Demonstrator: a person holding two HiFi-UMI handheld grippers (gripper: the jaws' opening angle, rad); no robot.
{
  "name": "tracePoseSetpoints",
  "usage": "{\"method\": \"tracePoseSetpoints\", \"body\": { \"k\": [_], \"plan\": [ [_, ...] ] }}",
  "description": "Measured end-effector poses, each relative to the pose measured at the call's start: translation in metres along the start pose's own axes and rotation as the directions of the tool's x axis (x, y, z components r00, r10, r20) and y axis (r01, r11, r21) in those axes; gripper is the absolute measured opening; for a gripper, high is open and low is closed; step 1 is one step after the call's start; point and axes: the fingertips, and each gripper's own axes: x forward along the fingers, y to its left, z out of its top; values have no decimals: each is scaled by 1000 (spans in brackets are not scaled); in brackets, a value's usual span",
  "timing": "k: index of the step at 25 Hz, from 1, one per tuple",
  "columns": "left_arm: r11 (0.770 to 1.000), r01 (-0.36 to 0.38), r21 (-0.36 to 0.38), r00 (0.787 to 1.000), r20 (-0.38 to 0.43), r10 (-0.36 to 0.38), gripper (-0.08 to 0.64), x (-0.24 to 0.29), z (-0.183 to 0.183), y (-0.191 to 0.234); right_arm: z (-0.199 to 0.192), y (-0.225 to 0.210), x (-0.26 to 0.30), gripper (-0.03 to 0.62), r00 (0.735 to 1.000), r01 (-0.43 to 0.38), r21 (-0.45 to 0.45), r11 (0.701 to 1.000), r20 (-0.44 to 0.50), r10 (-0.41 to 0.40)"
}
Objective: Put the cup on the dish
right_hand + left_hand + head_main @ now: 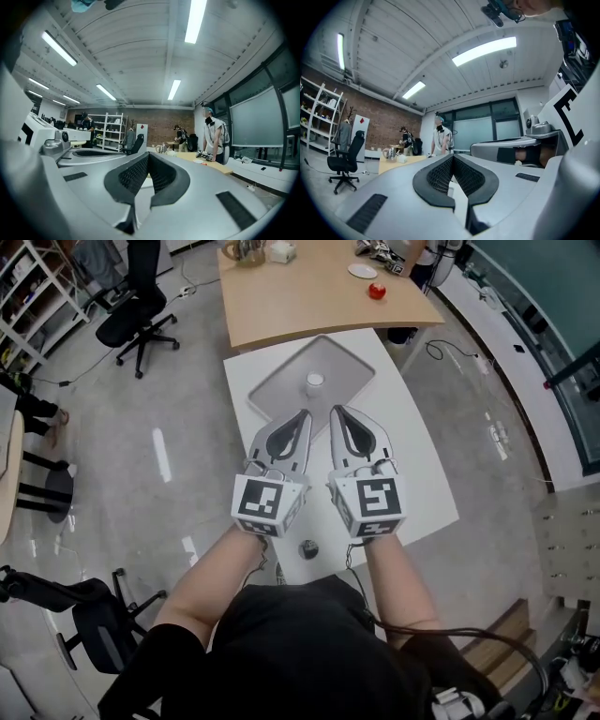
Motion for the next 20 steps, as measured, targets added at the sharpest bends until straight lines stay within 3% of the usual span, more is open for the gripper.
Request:
{"method": "tracePoseSetpoints", "body": {
  "k": [8,11,20],
  "plan": [
    [997,80,12,997,-6,-80,-3,-64,22,-56,17,33,-76,12,1000,11,1,1000,22,-11],
    [993,117,-22,993,-13,-118,-3,-83,28,-73,23,45,-96,12,999,12,8,1000,29,-12],
    [988,154,-31,988,-22,-155,-3,-128,31,-89,20,73,-131,12,1000,13,-19,1000,0,-13]
  ]
}}
